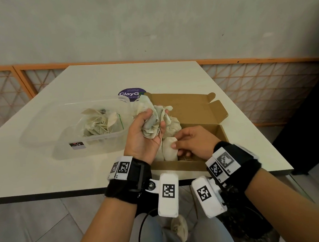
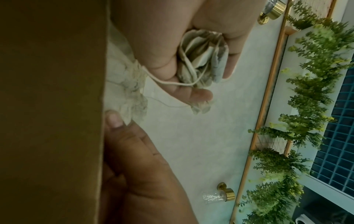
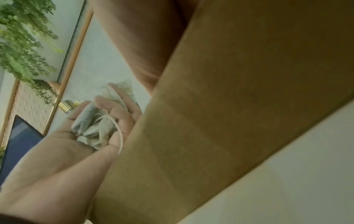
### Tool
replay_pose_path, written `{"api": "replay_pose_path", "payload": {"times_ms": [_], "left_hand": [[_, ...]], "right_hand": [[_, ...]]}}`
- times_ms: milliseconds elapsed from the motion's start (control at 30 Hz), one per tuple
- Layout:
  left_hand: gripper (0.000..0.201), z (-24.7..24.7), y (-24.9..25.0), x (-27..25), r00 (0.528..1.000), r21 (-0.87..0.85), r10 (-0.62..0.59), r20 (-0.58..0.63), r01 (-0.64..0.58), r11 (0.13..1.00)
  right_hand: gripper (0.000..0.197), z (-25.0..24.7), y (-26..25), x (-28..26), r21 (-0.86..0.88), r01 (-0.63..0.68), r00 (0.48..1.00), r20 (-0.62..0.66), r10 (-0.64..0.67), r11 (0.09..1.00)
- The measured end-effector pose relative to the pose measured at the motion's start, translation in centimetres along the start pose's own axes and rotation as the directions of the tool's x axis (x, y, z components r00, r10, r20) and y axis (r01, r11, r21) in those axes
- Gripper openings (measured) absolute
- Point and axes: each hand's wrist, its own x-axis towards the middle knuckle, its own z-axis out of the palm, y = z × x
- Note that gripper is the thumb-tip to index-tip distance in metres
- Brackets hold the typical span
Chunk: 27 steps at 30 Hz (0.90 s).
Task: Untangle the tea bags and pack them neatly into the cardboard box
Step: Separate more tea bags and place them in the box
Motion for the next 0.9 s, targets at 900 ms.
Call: {"api": "replay_pose_path", "payload": {"times_ms": [900], "left_hand": [[0.022,-0.1,0.1,0.4,0.969,0.088,-0.227,0.094,0.219,0.972]], "right_hand": [[0.010,-3.9,-6.6,0.9,-0.189,0.458,0.853,-0.180,-0.489,0.869]]}}
